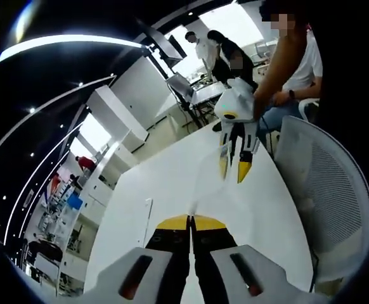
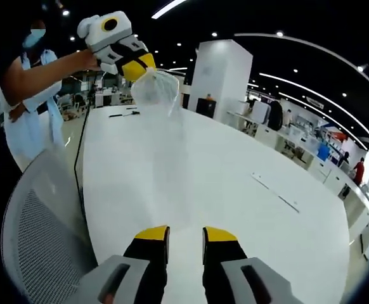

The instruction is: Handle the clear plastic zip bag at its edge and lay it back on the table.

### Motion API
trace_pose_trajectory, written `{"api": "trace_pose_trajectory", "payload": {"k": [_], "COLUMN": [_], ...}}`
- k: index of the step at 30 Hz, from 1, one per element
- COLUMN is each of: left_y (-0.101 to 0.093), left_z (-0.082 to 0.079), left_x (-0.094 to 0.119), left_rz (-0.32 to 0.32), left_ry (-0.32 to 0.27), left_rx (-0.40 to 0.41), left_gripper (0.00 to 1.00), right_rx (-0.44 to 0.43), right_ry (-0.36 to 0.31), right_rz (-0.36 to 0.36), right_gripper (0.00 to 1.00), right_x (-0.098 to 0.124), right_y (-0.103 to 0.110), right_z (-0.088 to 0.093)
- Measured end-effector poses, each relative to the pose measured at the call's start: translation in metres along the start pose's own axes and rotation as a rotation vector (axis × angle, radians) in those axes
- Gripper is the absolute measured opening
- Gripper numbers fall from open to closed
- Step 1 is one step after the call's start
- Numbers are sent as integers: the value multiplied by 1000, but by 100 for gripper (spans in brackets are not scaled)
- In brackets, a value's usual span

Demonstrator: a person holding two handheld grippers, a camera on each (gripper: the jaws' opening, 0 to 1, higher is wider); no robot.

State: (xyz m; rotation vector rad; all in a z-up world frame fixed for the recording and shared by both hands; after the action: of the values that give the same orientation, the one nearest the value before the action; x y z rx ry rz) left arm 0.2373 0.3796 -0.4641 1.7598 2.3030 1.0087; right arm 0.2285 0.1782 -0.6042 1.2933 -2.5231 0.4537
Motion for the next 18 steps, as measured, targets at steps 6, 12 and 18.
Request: {"api": "trace_pose_trajectory", "payload": {"k": [6,12,18], "left_y": [-1,0,1], "left_z": [-4,-3,1], "left_x": [2,5,8], "left_rz": [-1,-1,1], "left_ry": [-14,-24,-25], "left_rx": [7,25,38], "left_gripper": [0,0,0], "right_rx": [-7,33,80], "right_ry": [-2,-14,-8], "right_rz": [-7,-27,-37], "right_gripper": [13,1,0], "right_x": [-13,-18,-21], "right_y": [-1,3,-1], "right_z": [6,2,1]}}
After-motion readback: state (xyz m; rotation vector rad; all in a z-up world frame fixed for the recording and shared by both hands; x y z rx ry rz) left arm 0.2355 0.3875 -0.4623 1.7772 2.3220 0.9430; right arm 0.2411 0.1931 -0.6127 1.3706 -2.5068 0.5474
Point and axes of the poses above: the point that each gripper's makers call its tool centre point, and the gripper's own axes: x roughly backward along the fingers, y roughly to its left, z roughly out of its underside, the point moved 6 cm from there along x, roughly backward along the fingers, and after that the axes turned 11 degrees about -y, right-handed, at the moved point
